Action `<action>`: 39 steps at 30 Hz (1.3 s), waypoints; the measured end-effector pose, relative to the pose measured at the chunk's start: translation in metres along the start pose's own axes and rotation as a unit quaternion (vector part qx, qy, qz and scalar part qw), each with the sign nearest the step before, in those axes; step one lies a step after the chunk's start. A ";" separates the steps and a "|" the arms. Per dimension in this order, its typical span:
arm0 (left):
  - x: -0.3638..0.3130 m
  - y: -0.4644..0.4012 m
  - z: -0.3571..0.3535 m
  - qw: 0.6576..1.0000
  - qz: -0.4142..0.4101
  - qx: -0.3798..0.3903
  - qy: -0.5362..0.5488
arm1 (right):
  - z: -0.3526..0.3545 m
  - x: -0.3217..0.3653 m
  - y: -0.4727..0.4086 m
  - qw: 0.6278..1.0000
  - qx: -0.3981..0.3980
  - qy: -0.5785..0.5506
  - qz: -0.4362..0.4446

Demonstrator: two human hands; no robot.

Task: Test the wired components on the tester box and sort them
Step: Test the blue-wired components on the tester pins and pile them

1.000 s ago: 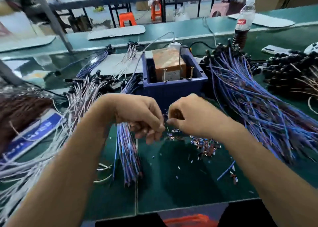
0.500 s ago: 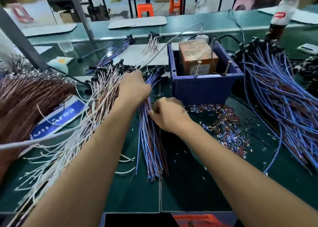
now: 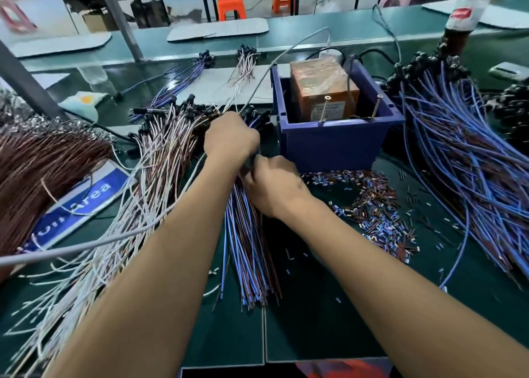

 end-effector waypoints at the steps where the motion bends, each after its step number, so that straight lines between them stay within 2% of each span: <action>1: 0.000 0.000 0.001 1.000 0.009 0.007 0.021 | -0.001 0.000 0.000 1.000 0.003 0.000 -0.002; 4: 0.003 0.000 0.003 0.991 0.053 0.015 0.118 | -0.001 0.001 -0.001 1.000 0.008 0.012 0.010; 6: 0.006 0.001 0.003 0.960 0.101 0.027 0.261 | 0.000 0.001 0.000 1.000 0.009 0.020 0.018; 10: 0.008 0.007 0.009 0.865 0.161 0.006 0.476 | -0.001 0.002 0.003 1.000 0.018 0.015 0.008; 12: 0.005 0.015 0.018 0.796 0.181 0.020 0.577 | 0.002 0.003 0.003 0.999 0.031 -0.007 0.010; 15: -0.004 0.026 0.031 0.688 0.185 0.050 0.700 | 0.012 -0.005 0.004 0.987 0.086 -0.133 -0.004; 17: -0.010 0.032 0.040 0.629 0.170 0.046 0.757 | 0.020 -0.015 0.010 0.962 0.120 -0.245 0.000; 19: -0.014 0.034 0.049 0.586 0.159 0.035 0.794 | 0.031 -0.025 0.020 0.942 0.152 -0.298 0.024; 21: -0.012 0.032 0.060 0.568 0.158 0.001 0.808 | 0.045 -0.037 0.029 0.934 0.179 -0.305 0.050; 23: -0.006 0.032 0.070 0.583 0.137 -0.059 0.799 | 0.063 -0.051 0.037 0.919 0.197 -0.336 0.061; 25: -0.004 0.036 0.077 0.613 0.088 -0.117 0.776 | 0.082 -0.070 0.041 0.903 0.196 -0.378 0.058; 27: -0.008 0.046 0.078 0.662 0.015 -0.175 0.729 | 0.099 -0.090 0.046 0.880 0.203 -0.425 0.051; 29: -0.016 0.061 0.072 0.721 -0.075 -0.224 0.652 | 0.111 -0.106 0.052 0.841 0.232 -0.485 0.062; 32: -0.035 0.087 0.049 0.800 -0.214 -0.235 0.509 | 0.117 -0.123 0.060 0.762 0.267 -0.583 0.085; 34: -0.046 0.101 0.028 0.837 -0.298 -0.216 0.404 | 0.114 -0.130 0.061 0.707 0.272 -0.647 0.089; 37: -0.056 0.115 -0.001 0.853 -0.359 -0.198 0.322 | 0.109 -0.140 0.055 0.580 0.247 -0.771 0.089; 38: -0.057 0.118 -0.008 0.855 -0.365 -0.194 0.314 | 0.108 -0.142 0.054 0.547 0.232 -0.799 0.091; 39: -0.057 0.119 -0.014 0.856 -0.366 -0.189 0.312 | 0.107 -0.146 0.053 0.536 0.211 -0.812 0.097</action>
Point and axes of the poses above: each hand's wrist, its own y-axis away from the middle knuckle, its own z-axis out of the back of the hand, x = y × z, the point moved 3 cm from there along -y, towards the middle knuckle
